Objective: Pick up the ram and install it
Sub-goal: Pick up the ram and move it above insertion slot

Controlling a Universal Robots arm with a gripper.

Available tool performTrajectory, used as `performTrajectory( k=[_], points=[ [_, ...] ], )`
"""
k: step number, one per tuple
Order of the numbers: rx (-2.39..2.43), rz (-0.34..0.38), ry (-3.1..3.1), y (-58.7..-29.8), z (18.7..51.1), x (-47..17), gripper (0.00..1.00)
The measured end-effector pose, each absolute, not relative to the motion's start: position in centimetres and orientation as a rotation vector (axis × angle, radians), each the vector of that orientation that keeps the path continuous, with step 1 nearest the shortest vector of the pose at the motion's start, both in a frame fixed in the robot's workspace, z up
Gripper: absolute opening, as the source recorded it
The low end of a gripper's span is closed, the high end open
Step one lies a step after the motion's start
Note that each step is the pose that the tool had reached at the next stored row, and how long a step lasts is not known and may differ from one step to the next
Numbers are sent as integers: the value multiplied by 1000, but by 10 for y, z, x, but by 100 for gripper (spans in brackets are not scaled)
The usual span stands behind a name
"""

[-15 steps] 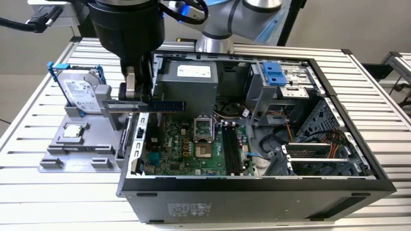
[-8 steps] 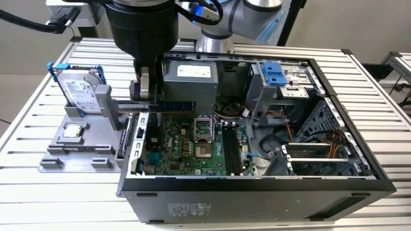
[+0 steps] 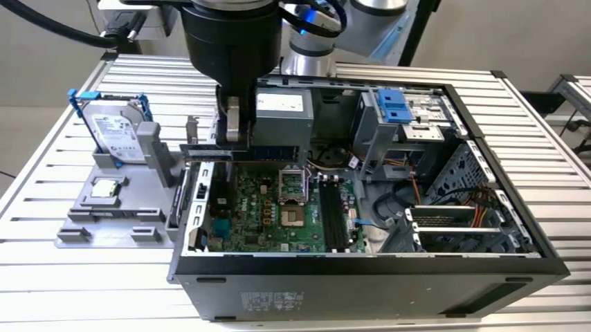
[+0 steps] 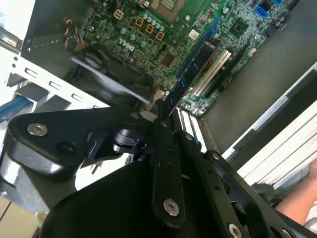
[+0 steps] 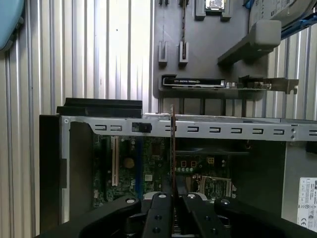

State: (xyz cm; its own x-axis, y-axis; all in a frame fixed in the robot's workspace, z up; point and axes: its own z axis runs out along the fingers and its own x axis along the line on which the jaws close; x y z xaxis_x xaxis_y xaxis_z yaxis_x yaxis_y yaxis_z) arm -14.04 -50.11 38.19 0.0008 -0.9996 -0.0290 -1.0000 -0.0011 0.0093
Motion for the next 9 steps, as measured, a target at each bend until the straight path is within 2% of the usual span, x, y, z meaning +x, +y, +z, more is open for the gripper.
performTrajectory(
  k=[9],
  points=[
    [-2213,43,2211,-501,382,-114,0]
  ],
)
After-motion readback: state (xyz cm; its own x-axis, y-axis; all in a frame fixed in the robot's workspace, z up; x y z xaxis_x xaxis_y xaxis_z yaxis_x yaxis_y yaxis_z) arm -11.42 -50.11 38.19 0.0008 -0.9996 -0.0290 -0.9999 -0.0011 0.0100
